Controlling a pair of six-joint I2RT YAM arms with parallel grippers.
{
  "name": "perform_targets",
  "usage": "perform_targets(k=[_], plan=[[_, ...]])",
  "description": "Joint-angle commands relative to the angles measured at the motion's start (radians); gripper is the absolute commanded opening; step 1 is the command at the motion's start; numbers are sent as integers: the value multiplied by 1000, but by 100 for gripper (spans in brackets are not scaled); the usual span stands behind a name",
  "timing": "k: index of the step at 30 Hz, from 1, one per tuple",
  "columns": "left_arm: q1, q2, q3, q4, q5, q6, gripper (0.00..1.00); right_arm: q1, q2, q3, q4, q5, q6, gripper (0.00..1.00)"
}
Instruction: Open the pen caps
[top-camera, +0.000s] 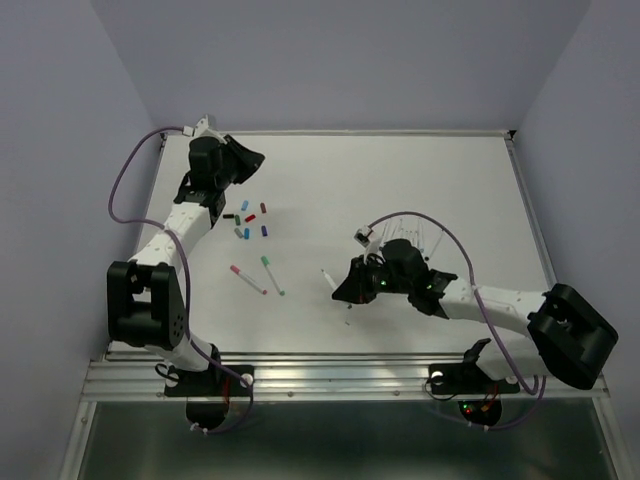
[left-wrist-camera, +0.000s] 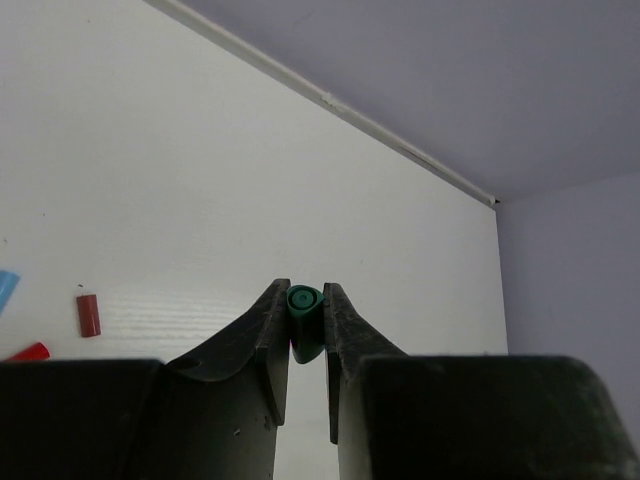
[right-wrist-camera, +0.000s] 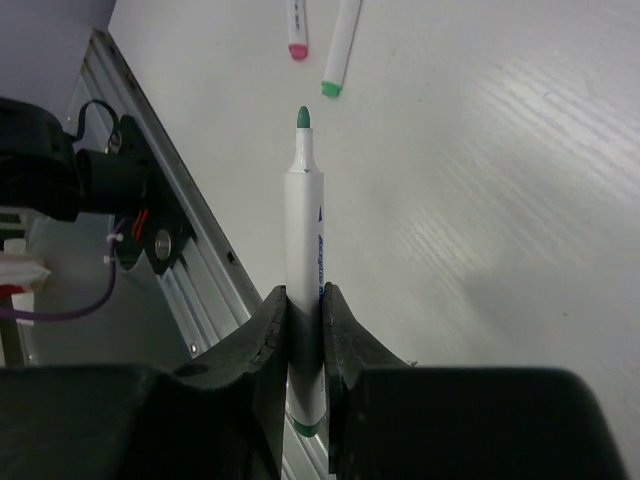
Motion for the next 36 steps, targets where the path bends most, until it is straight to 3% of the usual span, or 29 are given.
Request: perform_targets(k=[1,3,5,7,17,22,30,36], plan=[[-1,12,-22,5,31,37,0,-39,-32,83,-41,210,24,1],[-3,15,-45,-35,30,69,6,-50,10,163,-183,361,24,2],[-3,18,-62,-110,-5,86,6,-59,65,234,-304,613,30,2],[-4,10,-101,-147,-51,115,6,-91,143,307,-411,734,21,2],[-58,87,-85,-328,-286,180,9,-192,371,484,-431,869,-21,7],[-64,142,-49,-368,-308,183,9,-220,462,576,-440,868,-41,9],[-83,174,-37,-402,-354,169,19,-239,542,625,-478,886,-22,14],[-93,191,-23,-417,-365,167,32,-248,573,645,-500,891,-4,18]])
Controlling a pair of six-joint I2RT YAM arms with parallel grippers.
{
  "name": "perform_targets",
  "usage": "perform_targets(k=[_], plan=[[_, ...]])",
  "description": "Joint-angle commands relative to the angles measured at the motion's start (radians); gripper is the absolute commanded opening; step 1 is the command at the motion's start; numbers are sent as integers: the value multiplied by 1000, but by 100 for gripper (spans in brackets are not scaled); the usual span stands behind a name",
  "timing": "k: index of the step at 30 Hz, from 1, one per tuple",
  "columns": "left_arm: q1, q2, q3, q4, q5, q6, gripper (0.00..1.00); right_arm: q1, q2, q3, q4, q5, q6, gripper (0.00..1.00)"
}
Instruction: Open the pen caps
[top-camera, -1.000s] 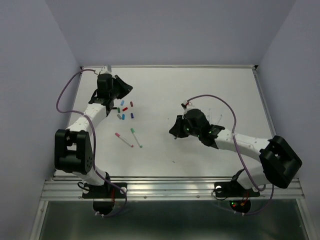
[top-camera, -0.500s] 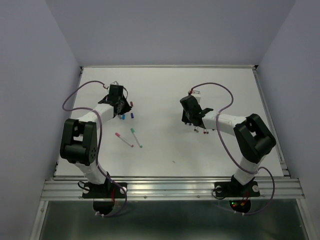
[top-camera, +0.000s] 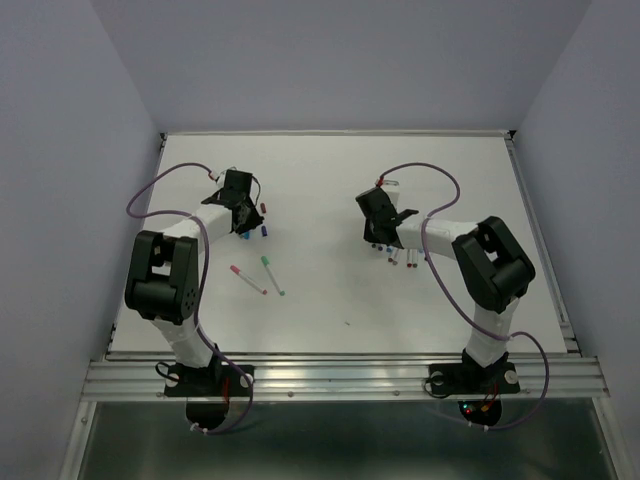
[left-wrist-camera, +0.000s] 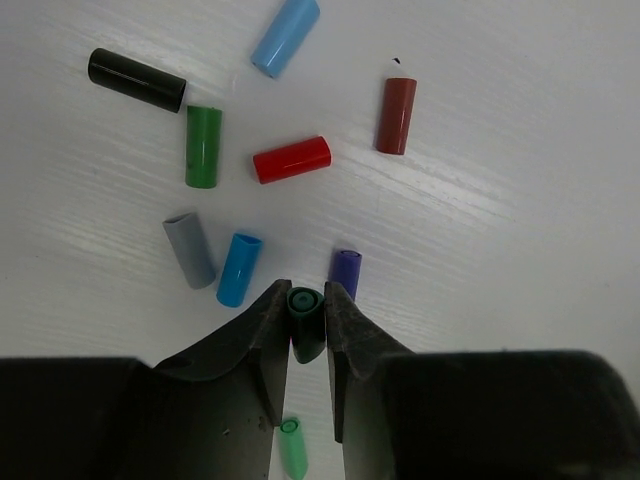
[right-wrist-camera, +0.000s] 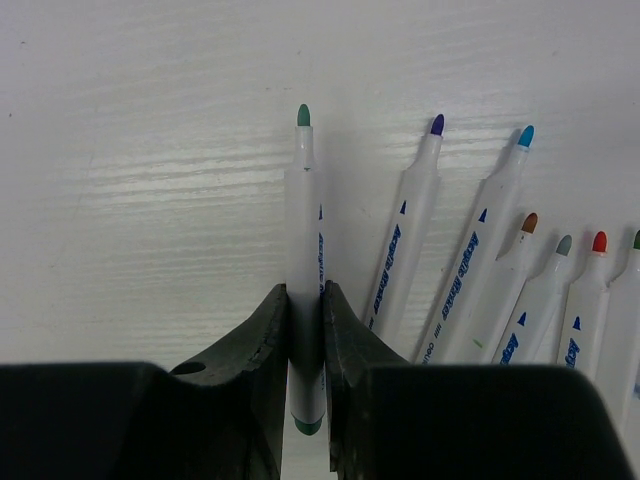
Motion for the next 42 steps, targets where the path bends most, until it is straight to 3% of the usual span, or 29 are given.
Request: perform_targets(k=[1,4,10,13,21,23,24,25,31,32,42], plan=[[-12,12,54,-28,-39,7,35,-10,15,49,-21,36,17,19],[-20,24,54,-27,-43,7,36,-10,19,58,-39,39,30,25],[-23,38,47,-28,-31,9,41,-10,0,58,-54,35,39,29],[-24,10,48,-28,-31,6,47,-10,-26,55,-54,32,31,41],[-40,-105,16,-51,-30,-3,62,-10,-75,63,-53,6,-6,55],[-49,-149,-34,-56,-37,-19,67,-10,-102,69,-50,-20,-32,76],[-52,-163,-35,-59,-40,-26,69,-10,-113,69,-44,-34,-45,76],[-55,-175,-63,-60,-39,-31,72,-10,-122,69,-38,-45,-55,100],[-112,-241,-136,-88,-45,-79,90,-10,-219,14,5,-99,-79,100],[-118,-247,-139,-99,-48,-85,99,-10,-230,1,8,-108,-82,100],[-147,-246,-159,-140,-54,-168,99,-10,-330,-100,22,-85,-81,100]])
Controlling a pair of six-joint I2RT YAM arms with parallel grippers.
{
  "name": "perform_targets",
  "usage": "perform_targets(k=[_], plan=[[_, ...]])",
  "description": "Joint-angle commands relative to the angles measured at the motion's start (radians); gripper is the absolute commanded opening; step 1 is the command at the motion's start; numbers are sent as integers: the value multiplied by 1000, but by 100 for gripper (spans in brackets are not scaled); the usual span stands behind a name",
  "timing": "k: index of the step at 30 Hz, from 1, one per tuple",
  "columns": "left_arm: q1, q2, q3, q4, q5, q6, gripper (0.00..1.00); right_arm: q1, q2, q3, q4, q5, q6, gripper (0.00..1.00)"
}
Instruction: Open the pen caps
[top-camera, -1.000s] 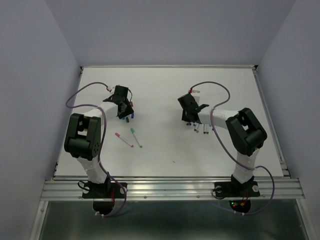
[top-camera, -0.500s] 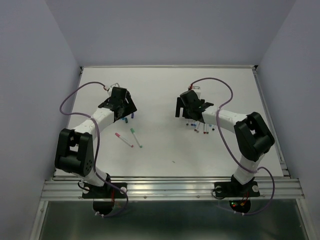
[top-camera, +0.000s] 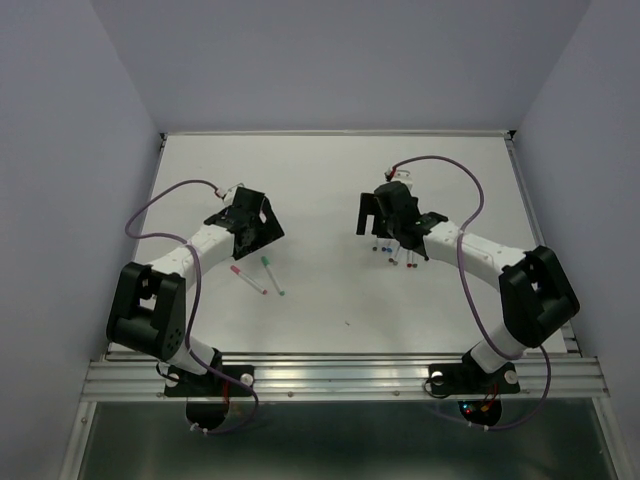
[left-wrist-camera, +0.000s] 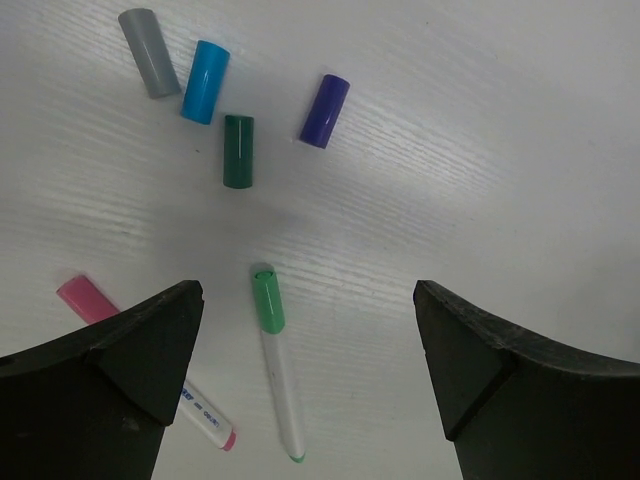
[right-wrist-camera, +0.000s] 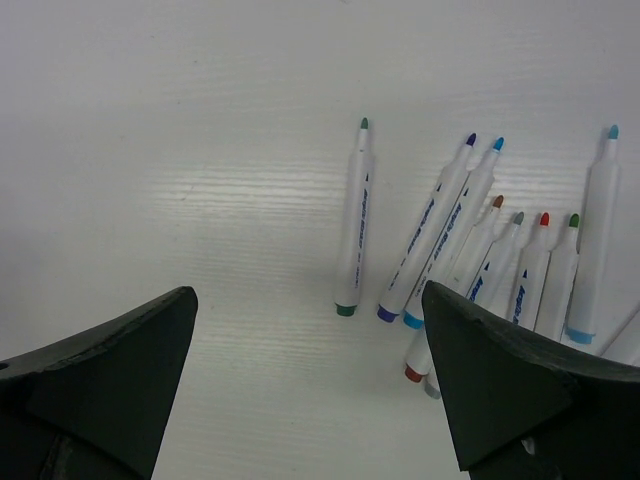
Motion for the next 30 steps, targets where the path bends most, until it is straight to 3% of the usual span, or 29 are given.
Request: perform_targets(k=[1,7,8,12,24,30], plan=[[-19,-18,-16,-34,-34,-50,99,-6,-48,-22,32,24,-14,100],[-28,8,-25,-54,-51,-90,95,-6,-67,-44,32,87,-12,100],[-30,10,-24,-54,-54,-93,85,-6,-68,-45,32,95,-11,100],[-34,37,2,-86,-78,-99,80,-6,-70,-53,32,134,-12,100],[-53,111,22,-114,-91,-107,77,-6,-91,-74,29,210,-14,100],[-57,135,27,-100,-86,-102,63,-6,-108,-85,29,240,0,100]])
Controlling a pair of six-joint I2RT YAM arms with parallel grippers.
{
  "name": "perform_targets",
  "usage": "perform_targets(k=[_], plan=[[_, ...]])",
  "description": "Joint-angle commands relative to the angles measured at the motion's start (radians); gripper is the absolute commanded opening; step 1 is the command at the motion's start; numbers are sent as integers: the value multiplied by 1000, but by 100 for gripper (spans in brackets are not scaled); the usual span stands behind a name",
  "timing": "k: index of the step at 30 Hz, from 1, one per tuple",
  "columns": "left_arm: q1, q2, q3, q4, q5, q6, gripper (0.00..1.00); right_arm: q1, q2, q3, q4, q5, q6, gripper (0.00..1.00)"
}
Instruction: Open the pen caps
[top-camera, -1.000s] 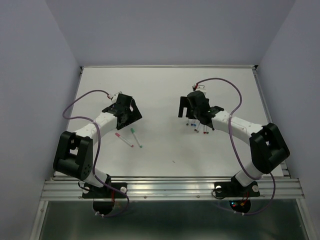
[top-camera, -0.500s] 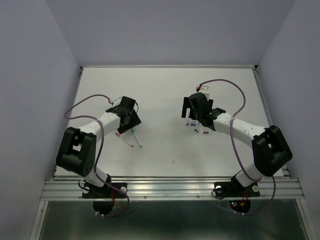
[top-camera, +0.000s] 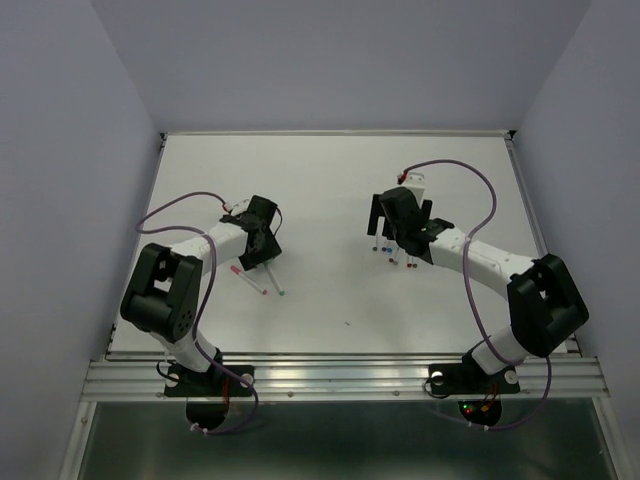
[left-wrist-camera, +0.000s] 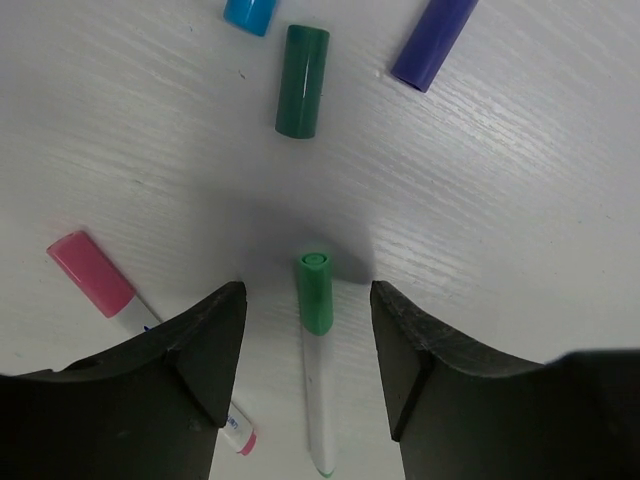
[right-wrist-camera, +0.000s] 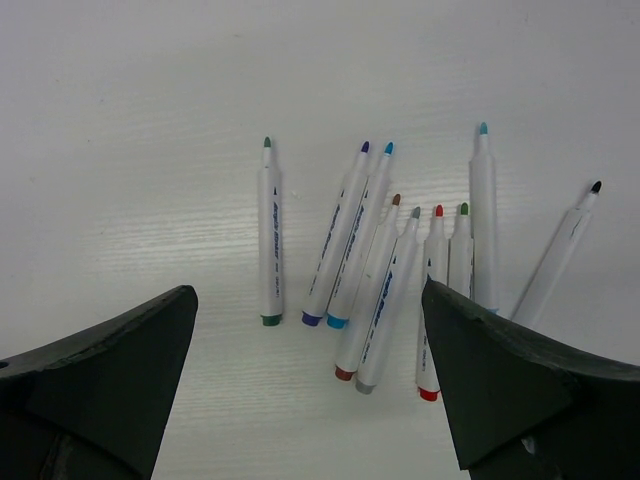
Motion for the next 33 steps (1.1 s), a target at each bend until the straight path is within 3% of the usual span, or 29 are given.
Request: perform_targets(k=[1,4,8,20,24,28,33], plan=[[-7,17,28,-15,-23,-7,62,-6,-56,-14,30,66,10,100],[-7,26,26,-13,-28,-7,58,-6,-70,-20,29,79,17,100],[-8,42,28,-7,-25,-5,45,-6,-86,-25,29,89,19,100],[-17,14,-7,14,14,-12,34,-6,-92,-30,30,119,37,100],[-25,16,-20,34,29,-15,23,-6,-93,-31,30,117,37,100],[-29,6,-16,37,26,-10,0,-6,-104,-30,29,77,11,100],[-39,-126,-64,160,75,15,0,-6,-150,-46,79,-74,-56,100]])
